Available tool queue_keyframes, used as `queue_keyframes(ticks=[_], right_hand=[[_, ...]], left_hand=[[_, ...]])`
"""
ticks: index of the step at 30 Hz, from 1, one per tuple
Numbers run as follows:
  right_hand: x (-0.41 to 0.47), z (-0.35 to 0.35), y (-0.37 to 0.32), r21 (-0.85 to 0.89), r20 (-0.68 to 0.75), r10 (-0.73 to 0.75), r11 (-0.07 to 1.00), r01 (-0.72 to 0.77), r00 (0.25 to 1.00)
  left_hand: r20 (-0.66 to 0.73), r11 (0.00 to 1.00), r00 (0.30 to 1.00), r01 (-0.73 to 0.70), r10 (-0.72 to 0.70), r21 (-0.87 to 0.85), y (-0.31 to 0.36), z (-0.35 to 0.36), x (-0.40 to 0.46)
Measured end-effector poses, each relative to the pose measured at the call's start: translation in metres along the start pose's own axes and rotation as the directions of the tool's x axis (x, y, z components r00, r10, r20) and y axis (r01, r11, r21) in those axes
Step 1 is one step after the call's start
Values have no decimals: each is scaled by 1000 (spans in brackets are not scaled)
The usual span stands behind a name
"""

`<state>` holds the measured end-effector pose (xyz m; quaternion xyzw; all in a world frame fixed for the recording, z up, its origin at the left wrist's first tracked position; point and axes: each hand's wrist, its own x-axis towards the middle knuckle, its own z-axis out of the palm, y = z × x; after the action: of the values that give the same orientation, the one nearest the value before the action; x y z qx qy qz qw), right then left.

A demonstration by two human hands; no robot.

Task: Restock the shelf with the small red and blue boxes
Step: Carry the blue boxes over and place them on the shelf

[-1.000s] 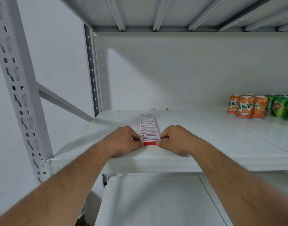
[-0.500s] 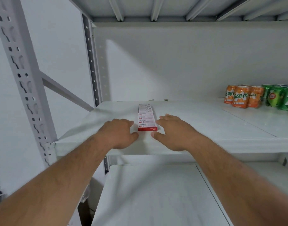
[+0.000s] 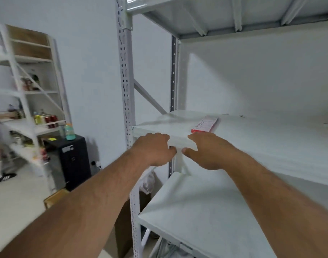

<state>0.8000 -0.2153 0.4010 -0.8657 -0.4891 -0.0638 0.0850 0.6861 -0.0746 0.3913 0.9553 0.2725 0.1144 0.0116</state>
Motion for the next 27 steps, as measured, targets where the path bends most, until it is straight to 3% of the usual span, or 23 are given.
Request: queue_keyframes(ticks=[5, 14, 21, 27], right_hand=[[-37, 2, -30, 84, 24, -130, 988, 128, 991], [-98, 9, -108, 133, 78, -327, 940, 315, 942], [-157, 27, -175, 205, 147, -419, 899, 387, 896], [-227, 55, -235, 270, 267, -508, 855, 442, 819]], left_hand=[[-9, 985, 985, 173, -173, 16, -2, -9, -74], [-39, 934, 934, 357, -356, 26, -22, -21, -196], [-42, 894, 895, 447, -445, 42, -38, -14, -302], [11, 829, 830, 557, -557, -41, -45, 1, -413]])
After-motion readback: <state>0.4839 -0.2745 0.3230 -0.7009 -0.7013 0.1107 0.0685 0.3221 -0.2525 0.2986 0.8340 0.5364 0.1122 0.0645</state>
